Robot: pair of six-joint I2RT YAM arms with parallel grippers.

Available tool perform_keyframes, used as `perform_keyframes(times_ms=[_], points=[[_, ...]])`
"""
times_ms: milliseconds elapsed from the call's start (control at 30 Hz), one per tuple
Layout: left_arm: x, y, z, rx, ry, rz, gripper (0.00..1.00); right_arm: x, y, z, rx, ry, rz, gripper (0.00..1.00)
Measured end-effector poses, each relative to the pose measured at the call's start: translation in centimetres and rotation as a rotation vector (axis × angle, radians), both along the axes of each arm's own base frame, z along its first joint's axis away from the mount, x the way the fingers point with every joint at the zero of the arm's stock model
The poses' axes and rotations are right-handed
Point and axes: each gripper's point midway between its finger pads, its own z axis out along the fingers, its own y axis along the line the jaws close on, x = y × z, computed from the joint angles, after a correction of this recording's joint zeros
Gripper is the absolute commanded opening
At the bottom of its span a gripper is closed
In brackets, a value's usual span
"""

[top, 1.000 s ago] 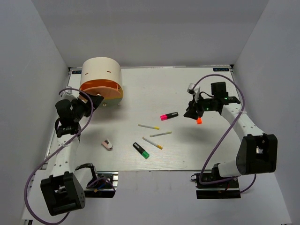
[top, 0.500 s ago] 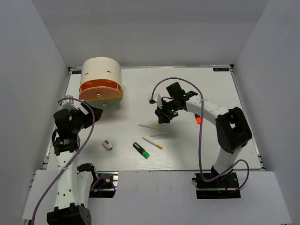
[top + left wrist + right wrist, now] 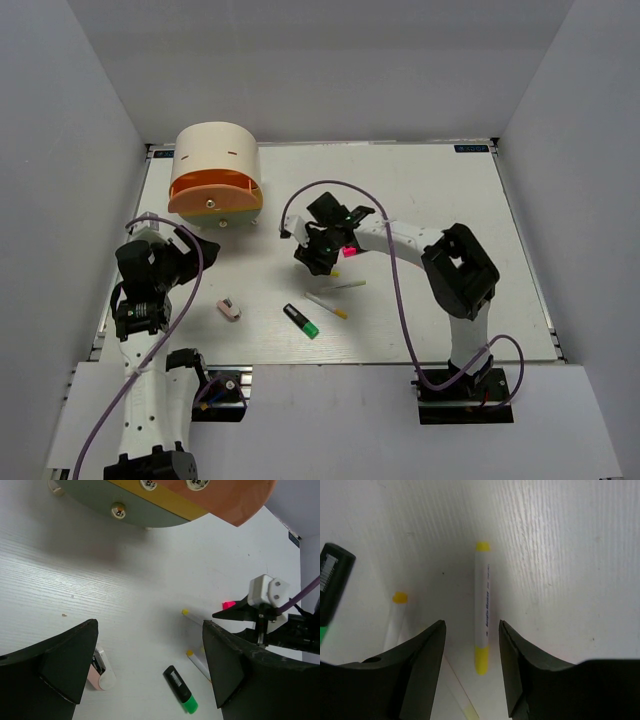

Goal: Sort the stationery into containers
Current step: Pick up the pen from the center of the board.

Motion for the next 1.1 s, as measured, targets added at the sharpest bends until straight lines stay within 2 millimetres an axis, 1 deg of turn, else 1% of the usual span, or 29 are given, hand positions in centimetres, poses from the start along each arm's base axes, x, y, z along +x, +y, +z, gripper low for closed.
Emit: perform_keyframes(times_ms=[100, 200, 400, 467, 533, 600, 633, 700, 733, 800, 833, 867, 1000, 1067, 1100], points=[[-0.2, -0.1, 0.0, 0.0, 0.0, 0.0, 0.95, -0.6, 1.1, -0.5, -0.016, -0.004, -0.004, 0.56], [-0.4, -0.1, 0.0, -0.002, 0.003, 0.0, 0.95, -0.4, 1.3, -0.9, -0.038, -0.023, -0.028, 0.57], [-0.6, -0.1, -0.1, -0.003, 0.008, 0.001, 0.95, 0.9, 0.9, -2.5, -0.105, -0.059, -0.09, 0.57], [-0.6, -0.1, -0.1, -0.006, 0.01, 0.002, 0.95, 1.0, 0.6, -3.0, -0.123, -0.062, -0.101, 0.54], [-0.6, -0.2, -0.2, -0.009, 0.013, 0.003, 0.95, 1.3, 0.6, -3.0, -0.126, -0.071, -0.108, 0.45], [-0.6, -0.2, -0.2, -0.013, 0.015, 0.005, 0.95, 1.3, 0.5, -3.1, -0.128, -0.074, -0.11, 0.38], [-0.6, -0.2, -0.1, -0.015, 0.015, 0.006, 0.95, 1.3, 0.5, -3.1, -0.129, -0.075, -0.109, 0.32], [-0.6, -0.2, -0.1, -0.018, 0.015, 0.008, 0.95, 1.3, 0.5, -3.1, -0.128, -0.072, -0.108, 0.26], [-0.6, -0.2, -0.2, -0.018, 0.016, 0.008, 0.95, 1.2, 0.5, -3.2, -0.129, -0.072, -0.103, 0.2], [-0.6, -0.2, -0.1, -0.021, 0.016, 0.009, 0.95, 1.1, 0.5, -3.2, -0.124, -0.073, -0.089, 0.12], [-0.6, -0.2, -0.1, -0.024, 0.016, 0.01, 0.95, 1.0, 0.5, -3.2, -0.119, -0.076, -0.08, 0.04], [-0.6, -0.2, -0.1, -0.025, 0.017, 0.011, 0.95, 0.7, 0.2, -3.2, -0.122, -0.073, -0.075, 0.0], [-0.6, -0.3, 0.2, -0.032, 0.006, 0.015, 0.95, -0.5, -0.8, -3.1, -0.136, -0.056, -0.037, 0.0], [-0.5, -0.3, 0.4, -0.036, -0.005, 0.016, 0.95, -0.7, -1.2, -2.7, -0.142, -0.051, -0.015, 0.0], [-0.5, -0.3, 0.4, -0.039, -0.006, 0.016, 0.95, -0.8, -1.3, -2.2, -0.136, -0.051, -0.002, 0.0]])
